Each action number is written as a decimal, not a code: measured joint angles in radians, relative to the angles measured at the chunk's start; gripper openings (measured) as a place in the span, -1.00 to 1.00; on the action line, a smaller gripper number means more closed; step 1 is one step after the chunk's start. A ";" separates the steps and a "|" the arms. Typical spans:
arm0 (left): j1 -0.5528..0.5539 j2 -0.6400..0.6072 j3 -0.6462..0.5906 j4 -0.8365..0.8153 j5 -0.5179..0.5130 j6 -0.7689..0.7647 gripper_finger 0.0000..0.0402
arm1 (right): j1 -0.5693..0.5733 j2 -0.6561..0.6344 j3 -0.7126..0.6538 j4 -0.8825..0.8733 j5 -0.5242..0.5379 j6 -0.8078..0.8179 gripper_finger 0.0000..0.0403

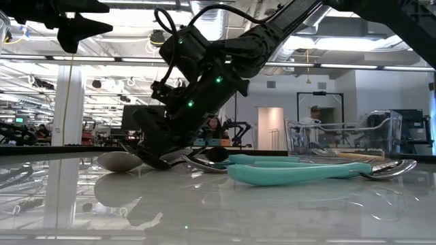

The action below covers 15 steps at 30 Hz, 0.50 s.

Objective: Sort silverware by color (type)
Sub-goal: Put the yellow spoon into the top transparent bin

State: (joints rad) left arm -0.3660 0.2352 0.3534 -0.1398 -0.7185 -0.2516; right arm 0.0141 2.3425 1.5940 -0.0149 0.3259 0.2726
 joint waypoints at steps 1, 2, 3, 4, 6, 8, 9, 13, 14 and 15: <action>0.000 0.000 0.000 0.000 0.000 0.000 0.08 | 0.001 0.000 0.000 0.000 0.005 0.000 -0.77; 0.000 0.000 0.000 0.000 0.000 0.000 0.08 | 0.004 0.000 -0.001 -0.001 0.014 0.000 -0.76; 0.000 0.000 0.000 0.000 0.000 0.000 0.08 | 0.006 0.000 -0.001 0.000 0.023 0.000 -0.76; 0.000 0.000 0.000 0.000 0.000 0.000 0.08 | 0.007 0.000 -0.001 0.000 0.032 0.000 -0.76; 0.000 0.000 0.000 0.000 0.000 0.000 0.08 | 0.013 -0.002 -0.001 0.001 0.041 0.000 -0.76; 0.000 0.000 0.000 0.000 0.000 0.001 0.08 | 0.014 -0.006 -0.002 0.001 0.043 -0.001 -0.76; 0.000 0.000 0.000 0.000 0.000 0.001 0.08 | 0.015 -0.006 -0.002 0.002 0.042 0.000 -0.76; 0.000 0.000 0.000 0.000 0.000 0.002 0.08 | 0.018 -0.006 0.013 -0.009 0.041 -0.002 -0.76; 0.000 0.000 0.000 0.000 0.000 0.002 0.08 | 0.019 -0.006 0.020 -0.015 0.040 -0.008 -0.76; 0.000 0.000 0.000 0.000 0.000 0.003 0.08 | 0.021 -0.005 0.026 -0.018 0.039 -0.011 -0.76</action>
State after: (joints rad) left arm -0.3661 0.2349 0.3534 -0.1398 -0.7185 -0.2489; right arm 0.0355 2.3370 1.6200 -0.0333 0.3651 0.2615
